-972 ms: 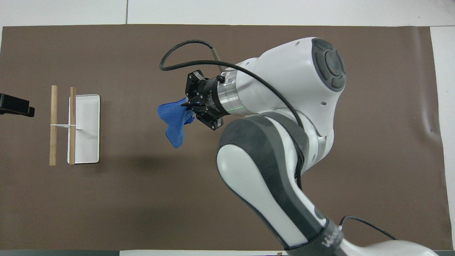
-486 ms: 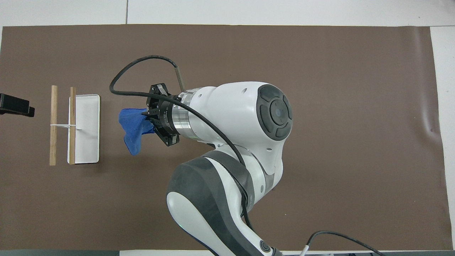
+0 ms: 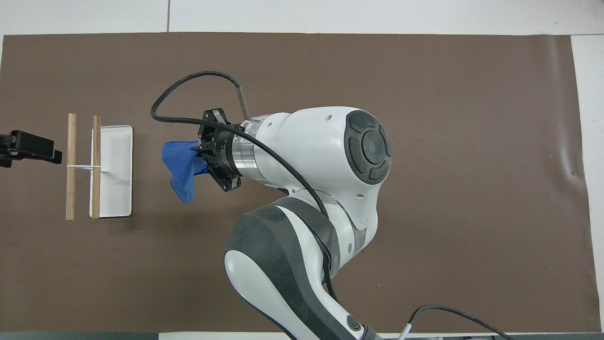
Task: Right arm passes towel to left arm to hang
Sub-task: 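Hold the towel with the right gripper while the left gripper reaches it, then grasp the towel with the left gripper while the right gripper releases it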
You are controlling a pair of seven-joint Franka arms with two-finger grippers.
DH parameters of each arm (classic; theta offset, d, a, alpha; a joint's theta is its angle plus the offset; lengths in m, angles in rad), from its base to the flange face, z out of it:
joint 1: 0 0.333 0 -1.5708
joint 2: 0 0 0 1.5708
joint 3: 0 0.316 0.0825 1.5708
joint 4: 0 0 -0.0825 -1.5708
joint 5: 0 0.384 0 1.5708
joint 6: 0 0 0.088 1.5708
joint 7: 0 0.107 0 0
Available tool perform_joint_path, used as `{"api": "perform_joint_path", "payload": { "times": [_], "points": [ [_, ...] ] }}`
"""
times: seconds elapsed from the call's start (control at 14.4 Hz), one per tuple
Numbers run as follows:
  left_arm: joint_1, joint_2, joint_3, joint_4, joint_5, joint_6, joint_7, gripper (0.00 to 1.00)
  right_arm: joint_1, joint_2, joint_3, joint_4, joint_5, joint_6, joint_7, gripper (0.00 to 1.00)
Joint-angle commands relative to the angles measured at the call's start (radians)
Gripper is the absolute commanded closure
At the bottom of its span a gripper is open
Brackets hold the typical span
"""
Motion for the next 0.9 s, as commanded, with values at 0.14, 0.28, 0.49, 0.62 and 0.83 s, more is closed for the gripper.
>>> {"api": "perform_joint_path", "payload": {
  "times": [0.14,0.28,0.49,0.62,0.83],
  "points": [
    [-0.095,-0.036,-0.001,-0.162,-0.230,0.211,-0.375,0.00,-0.003,-0.010,0.006,-0.021,0.025,0.013,0.001,1.00],
    [-0.120,-0.036,-0.001,-0.213,-0.345,0.290,-0.483,0.00,-0.003,-0.010,0.006,-0.021,0.025,0.012,0.001,1.00],
    [-0.135,-0.026,-0.001,-0.264,-0.508,0.370,-0.528,0.00,-0.003,-0.012,0.006,-0.023,0.025,0.010,0.001,1.00],
    [-0.141,-0.026,-0.001,-0.307,-0.557,0.399,-0.531,0.00,-0.005,-0.012,0.006,-0.029,0.025,0.010,0.001,1.00],
    [-0.158,-0.001,-0.002,-0.327,-0.652,0.466,-0.531,0.00,-0.003,-0.015,0.006,-0.030,0.025,0.006,-0.002,1.00]
  ]
}}
